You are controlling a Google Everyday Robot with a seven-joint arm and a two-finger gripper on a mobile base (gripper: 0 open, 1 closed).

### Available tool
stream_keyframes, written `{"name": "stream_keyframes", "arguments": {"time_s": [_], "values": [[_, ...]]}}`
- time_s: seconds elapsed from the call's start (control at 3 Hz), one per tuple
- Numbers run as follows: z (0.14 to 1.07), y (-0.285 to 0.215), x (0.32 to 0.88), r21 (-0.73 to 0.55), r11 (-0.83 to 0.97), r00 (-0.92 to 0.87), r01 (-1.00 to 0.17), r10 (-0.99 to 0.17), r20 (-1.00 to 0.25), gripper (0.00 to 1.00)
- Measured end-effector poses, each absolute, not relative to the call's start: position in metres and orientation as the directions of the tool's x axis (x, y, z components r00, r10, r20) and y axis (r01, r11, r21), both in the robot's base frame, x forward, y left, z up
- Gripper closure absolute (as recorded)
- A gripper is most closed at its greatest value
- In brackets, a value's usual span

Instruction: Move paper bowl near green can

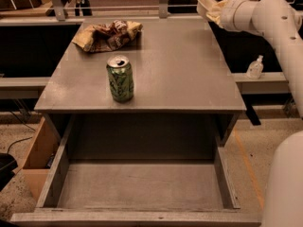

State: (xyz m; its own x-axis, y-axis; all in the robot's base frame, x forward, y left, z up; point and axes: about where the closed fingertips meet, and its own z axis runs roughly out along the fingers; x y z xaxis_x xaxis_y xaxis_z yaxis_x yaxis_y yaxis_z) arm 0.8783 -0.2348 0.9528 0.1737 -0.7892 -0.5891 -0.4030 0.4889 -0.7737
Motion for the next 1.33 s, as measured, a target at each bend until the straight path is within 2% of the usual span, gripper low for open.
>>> {"name": "stream_keyframes", "arguments": {"time_s": [0.67,1.33], "values": [[1.016,-0.24,0.814,-0.814,0.441,0.271,-0.378,-0.788,-0.553,1.0],[1.021,-0.222,0.711,-0.775,0.364,0.308,-0.517,-0.765,-0.565,1.0]]}}
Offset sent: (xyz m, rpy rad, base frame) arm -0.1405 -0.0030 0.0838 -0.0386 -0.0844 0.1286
